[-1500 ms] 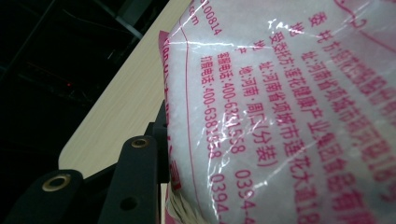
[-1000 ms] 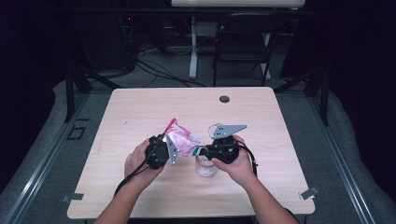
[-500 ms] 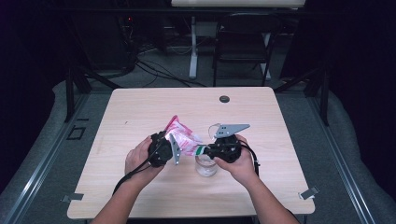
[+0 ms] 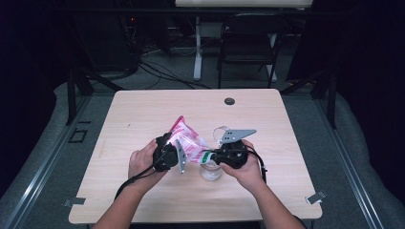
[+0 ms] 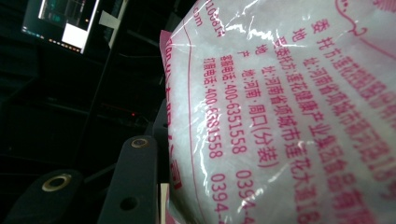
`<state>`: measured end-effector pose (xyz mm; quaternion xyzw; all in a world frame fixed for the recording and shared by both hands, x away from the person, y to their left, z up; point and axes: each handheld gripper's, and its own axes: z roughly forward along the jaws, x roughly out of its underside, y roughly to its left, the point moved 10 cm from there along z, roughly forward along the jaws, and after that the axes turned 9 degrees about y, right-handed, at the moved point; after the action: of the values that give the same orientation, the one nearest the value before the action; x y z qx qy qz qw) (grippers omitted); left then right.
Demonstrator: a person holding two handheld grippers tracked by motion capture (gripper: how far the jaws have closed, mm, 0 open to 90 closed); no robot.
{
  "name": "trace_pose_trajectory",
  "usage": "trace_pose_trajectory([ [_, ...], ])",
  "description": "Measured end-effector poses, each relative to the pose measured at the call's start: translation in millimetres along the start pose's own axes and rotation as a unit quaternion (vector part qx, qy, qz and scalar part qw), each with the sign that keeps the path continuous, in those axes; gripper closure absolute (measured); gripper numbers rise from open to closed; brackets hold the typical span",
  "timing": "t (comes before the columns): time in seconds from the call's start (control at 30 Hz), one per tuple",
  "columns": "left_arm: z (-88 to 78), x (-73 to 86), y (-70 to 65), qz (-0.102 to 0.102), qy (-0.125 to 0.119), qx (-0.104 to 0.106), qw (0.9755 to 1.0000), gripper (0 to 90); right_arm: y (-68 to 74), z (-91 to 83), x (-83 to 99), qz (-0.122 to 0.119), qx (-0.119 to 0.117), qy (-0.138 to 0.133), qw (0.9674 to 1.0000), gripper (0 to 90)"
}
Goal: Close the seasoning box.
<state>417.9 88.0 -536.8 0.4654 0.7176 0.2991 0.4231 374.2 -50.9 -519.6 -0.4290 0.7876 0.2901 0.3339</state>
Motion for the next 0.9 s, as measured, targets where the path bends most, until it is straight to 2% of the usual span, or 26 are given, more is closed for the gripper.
trace_pose_trajectory([
  [0.27,-0.7,-2.9,-1.1,0.016,-0.011,-0.012,0.9997,61.9,0.9,-1.1,3.9,0.000,0.005,0.001,1.0000,90.0],
  [0.37,-0.2,-4.1,-1.7,0.016,-0.014,-0.014,0.9997,61.9,0.3,-1.4,4.8,0.002,0.008,0.000,1.0000,90.0],
  [0.9,-3.0,-7.1,0.7,0.042,-0.009,-0.033,0.9985,62.0,-2.5,-1.4,6.5,0.013,0.008,-0.005,0.9999,90.0],
])
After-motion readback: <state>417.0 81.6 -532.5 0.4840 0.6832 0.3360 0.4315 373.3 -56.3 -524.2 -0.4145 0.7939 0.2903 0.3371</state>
